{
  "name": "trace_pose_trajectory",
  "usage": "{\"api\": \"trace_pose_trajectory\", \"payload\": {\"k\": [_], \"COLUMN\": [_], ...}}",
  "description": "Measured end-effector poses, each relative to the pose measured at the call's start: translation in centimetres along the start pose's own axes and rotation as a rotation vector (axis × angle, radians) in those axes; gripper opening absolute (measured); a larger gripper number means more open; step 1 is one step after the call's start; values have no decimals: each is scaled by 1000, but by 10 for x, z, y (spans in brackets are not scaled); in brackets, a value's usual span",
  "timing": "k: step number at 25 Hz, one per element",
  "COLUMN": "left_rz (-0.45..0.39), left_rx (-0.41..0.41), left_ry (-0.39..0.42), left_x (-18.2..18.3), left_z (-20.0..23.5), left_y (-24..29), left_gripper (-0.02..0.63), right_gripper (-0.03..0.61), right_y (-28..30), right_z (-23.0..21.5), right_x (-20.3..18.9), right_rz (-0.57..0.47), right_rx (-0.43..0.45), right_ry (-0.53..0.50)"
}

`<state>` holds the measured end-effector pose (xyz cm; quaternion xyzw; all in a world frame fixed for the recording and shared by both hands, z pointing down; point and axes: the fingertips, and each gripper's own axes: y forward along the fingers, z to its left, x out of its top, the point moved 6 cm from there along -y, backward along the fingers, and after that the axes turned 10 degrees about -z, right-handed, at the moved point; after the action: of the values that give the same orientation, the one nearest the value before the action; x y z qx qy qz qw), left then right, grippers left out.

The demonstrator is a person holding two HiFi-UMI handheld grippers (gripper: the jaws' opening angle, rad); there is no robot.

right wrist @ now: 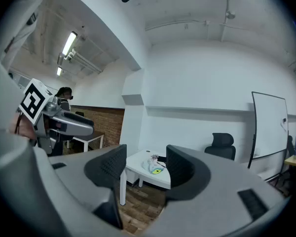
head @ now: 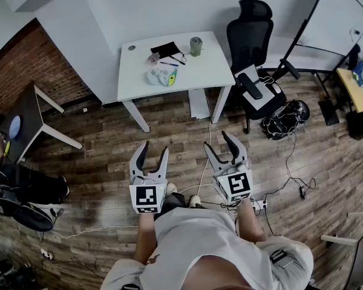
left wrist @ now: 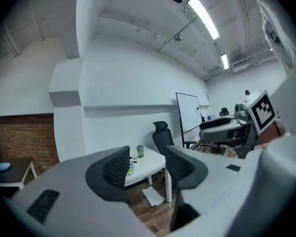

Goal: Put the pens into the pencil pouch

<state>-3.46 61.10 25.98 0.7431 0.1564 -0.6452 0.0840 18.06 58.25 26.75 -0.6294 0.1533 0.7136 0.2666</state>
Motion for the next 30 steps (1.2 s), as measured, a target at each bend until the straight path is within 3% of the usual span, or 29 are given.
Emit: {"api": "trace_pose_trajectory", "payload": {"k": [14,30], "left_rz": [-18,-15], "left_rx": [46,33], "left_ry": [-26,-18], "left_x": [-14,-37], "left_z": [5,71], "left_y": [22,113], "left_gripper": [238,238], "right_gripper": [289,301], "right_y": [25,127], "right_z": [-12,-43], "right_x": [-14,-40], "right_rz": [-18,27], "right_rx": [17,-2], "right_ry": [9,15]}}
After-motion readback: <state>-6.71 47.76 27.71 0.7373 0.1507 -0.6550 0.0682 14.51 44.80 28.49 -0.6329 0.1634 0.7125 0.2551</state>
